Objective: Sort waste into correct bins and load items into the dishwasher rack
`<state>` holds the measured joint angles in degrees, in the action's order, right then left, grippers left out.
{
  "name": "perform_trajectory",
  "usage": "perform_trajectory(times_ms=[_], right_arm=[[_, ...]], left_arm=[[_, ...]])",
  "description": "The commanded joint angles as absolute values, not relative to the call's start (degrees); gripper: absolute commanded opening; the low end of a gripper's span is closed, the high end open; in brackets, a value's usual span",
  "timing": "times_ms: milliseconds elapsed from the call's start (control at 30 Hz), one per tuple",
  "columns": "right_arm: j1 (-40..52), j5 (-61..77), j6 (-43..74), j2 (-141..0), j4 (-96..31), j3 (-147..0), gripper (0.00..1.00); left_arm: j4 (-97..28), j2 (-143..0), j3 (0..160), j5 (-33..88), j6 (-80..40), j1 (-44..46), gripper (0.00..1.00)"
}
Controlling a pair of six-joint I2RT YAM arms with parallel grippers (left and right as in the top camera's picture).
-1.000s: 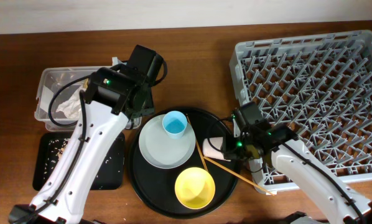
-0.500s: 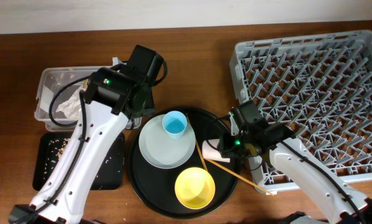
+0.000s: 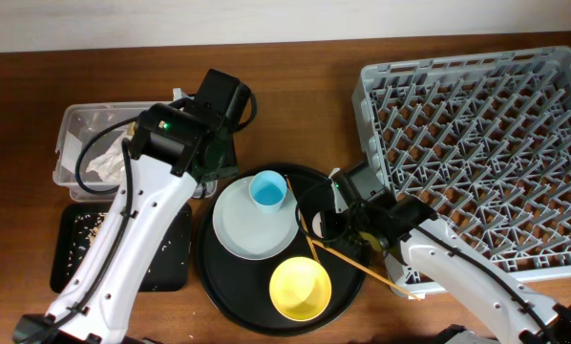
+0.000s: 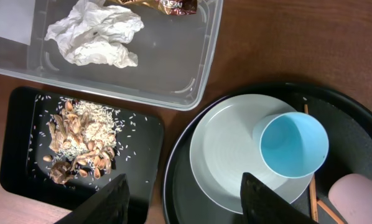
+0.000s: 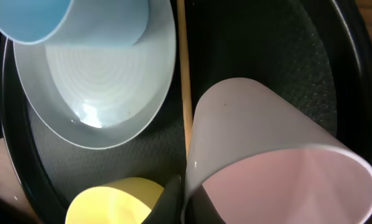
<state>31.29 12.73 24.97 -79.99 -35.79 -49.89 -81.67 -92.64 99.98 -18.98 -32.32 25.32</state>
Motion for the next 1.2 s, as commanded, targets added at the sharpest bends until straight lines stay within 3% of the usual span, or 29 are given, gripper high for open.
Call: perform_trajectory(times_ms=[0,133,267,333,667,767,800,867,900,967,1067,1167], right_arm=[[31.44,8.10,21.56,-79.77,-35.51,-50.61,0.04],[31.46,4.86,18.22,-79.77,-36.14,-51.99,0.04],[31.48,5.78,18.46,-79.77,-36.12,-51.99,0.44],[31.48,5.78,18.46,-79.77,-35.86,-51.99,0.54],[31.42,5.74,16.12,-79.20,-28.77,-53.84,0.75],[30.94,0.01,14.79,-74.22,-39.72,-65.04,0.80],[28.88,-4.34,14.83,-71.59,-49.23,-70.87,0.83],[20.53,-5.65,15.03,-67.00,-60.14,-75.35,0.93],[11.79,-5.32,14.98,-63.86,-64.99,-75.33,0.99],[2.96,-4.54,15.00,-62.89,-70.54,-75.33,0.99],[0.32,-4.58,15.00,-64.95,-74.17,-75.29,0.99],[0.32,-4.56,15.00,-66.70,-74.39,-75.22,0.99]], left_arm=[[-81.97,-92.23,100.29,-19.27,-31.11,24.95,0.57],[-81.95,-92.23,100.29,-19.25,-30.50,24.95,0.57],[-81.95,-92.23,100.29,-19.25,-30.50,24.95,0.57],[-81.95,-92.23,100.29,-19.25,-30.50,24.95,0.57],[-81.52,-92.23,100.29,-19.25,-30.30,24.95,0.57],[-80.38,-92.23,100.29,-9.67,-27.24,25.06,0.54],[-78.15,-92.23,100.29,-0.54,-22.00,25.82,0.51],[-75.66,-92.25,100.16,5.96,-21.76,28.99,0.51],[-73.03,-92.29,99.94,6.66,-22.48,33.61,0.51],[-66.89,-92.29,96.62,6.61,-26.17,39.83,0.51],[-55.83,-93.60,87.07,5.17,-32.21,46.35,0.51],[-50.72,-98.48,82.81,4.71,-34.13,47.20,0.51]])
